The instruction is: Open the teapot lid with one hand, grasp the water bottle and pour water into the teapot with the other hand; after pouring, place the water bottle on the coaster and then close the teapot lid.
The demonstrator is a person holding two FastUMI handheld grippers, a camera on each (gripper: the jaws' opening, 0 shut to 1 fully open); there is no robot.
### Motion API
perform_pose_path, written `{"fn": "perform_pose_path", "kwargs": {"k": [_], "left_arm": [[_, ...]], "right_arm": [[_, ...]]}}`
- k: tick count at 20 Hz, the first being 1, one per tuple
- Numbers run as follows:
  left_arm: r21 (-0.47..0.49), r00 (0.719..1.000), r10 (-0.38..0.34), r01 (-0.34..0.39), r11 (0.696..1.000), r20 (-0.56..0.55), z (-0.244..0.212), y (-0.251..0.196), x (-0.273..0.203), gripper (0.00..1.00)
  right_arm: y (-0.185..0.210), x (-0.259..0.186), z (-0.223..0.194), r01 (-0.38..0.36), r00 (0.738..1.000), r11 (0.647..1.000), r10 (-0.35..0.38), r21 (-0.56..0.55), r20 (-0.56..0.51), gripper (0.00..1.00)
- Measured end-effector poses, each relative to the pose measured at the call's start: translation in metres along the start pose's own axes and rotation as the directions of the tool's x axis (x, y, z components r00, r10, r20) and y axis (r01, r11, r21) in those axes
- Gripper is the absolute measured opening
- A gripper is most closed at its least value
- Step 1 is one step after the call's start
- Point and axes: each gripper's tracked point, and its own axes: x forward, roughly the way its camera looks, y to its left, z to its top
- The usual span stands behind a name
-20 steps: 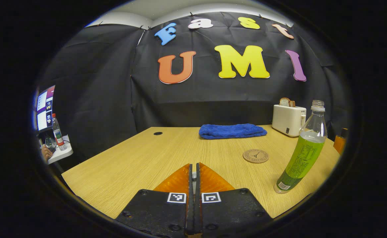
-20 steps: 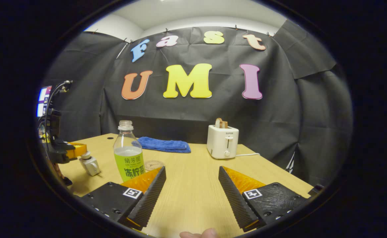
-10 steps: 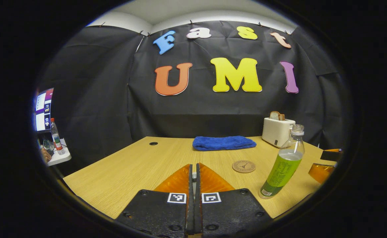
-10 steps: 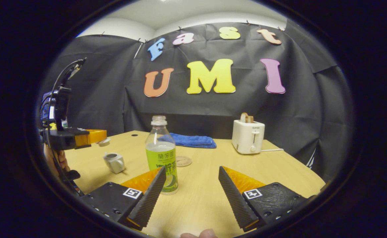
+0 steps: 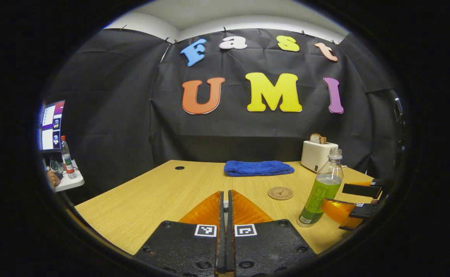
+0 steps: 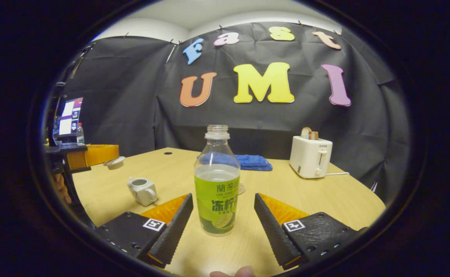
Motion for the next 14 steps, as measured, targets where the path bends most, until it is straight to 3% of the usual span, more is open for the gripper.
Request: {"fn": "perform_pose_path", "kwargs": {"k": [7, 9, 11, 14], "left_arm": [[0.003, 1.000, -0.001, 0.001, 1.000, 0.007, 0.003, 0.006, -0.004, 0.03], [0.009, 1.000, 0.002, -0.002, 1.000, 0.010, 0.004, 0.011, -0.004, 0.03], [0.006, 1.000, 0.003, -0.003, 1.000, 0.013, 0.003, 0.015, -0.002, 0.03], [0.005, 1.000, -0.013, 0.013, 1.000, 0.018, 0.002, 0.017, 0.001, 0.03]], "right_arm": [[0.013, 0.029, -0.007, 0.008, 0.999, 1.000, -0.007, 0.014, -0.033, 0.95], [0.014, 0.031, -0.005, 0.012, 1.000, 1.000, -0.011, 0.021, -0.028, 0.90], [0.016, 0.033, -0.006, 0.006, 0.999, 1.000, -0.005, 0.031, -0.032, 0.75], [0.020, 0.030, 0.005, -0.008, 1.000, 1.000, 0.008, 0.007, -0.016, 0.73]]}}
